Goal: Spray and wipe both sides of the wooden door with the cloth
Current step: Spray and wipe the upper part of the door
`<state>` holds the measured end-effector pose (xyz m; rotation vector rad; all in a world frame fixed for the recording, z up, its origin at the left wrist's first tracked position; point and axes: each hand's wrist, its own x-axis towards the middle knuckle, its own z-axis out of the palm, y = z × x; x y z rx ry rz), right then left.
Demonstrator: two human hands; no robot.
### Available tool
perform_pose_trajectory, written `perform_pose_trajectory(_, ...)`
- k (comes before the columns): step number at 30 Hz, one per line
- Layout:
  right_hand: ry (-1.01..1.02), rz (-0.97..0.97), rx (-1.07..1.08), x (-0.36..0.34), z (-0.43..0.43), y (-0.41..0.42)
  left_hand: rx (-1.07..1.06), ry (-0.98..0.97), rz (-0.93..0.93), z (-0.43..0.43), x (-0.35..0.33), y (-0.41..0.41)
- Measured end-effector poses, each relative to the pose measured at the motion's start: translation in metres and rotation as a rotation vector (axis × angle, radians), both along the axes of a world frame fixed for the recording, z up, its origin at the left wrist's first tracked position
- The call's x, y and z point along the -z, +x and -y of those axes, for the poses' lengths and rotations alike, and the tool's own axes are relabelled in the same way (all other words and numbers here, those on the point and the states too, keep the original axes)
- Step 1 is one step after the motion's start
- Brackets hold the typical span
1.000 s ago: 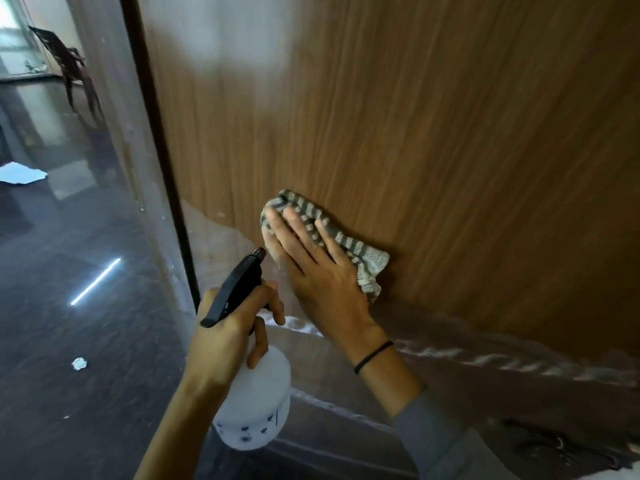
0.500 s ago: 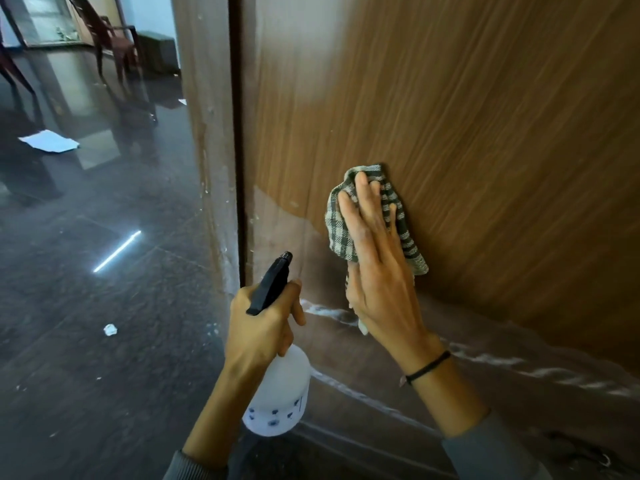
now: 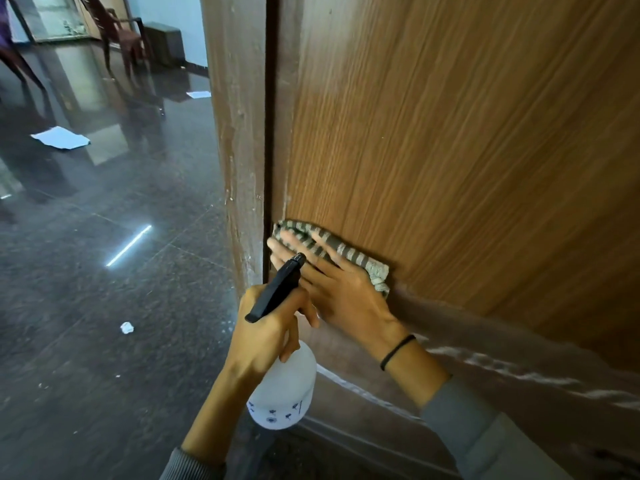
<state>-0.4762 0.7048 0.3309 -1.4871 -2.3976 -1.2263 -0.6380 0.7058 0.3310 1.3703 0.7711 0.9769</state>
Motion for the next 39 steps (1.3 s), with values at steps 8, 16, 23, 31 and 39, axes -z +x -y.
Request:
perform_pose_trajectory(8, 0.178, -0.049, 0.231, 0.004, -0.003, -0.016, 0.023, 0.035, 0.052, -0.012, -0.001, -0.034)
perform_pose_trajectory(16, -0.042, 0.144, 0.096, 0.035, -0.002, -0.006, 0.144, 0.032, -0.055, -0.028, 0.001, -0.042)
perform_pose_trajectory(23, 0.259, -0.087, 0.245, -0.024, 0.01, 0.001, 0.22, 0.065, -0.017, -0.043, -0.01, -0.049)
perform_pose_trajectory(31, 0.157, 0.015, 0.178, -0.005, -0.017, -0.015, 0.205, 0.087, 0.005, -0.059, -0.018, -0.039)
perform_pose_trajectory(39, 0.022, 0.157, 0.29, 0.032, 0.042, 0.031, 0.285, 0.067, 0.026, -0.061, -0.016, -0.03)
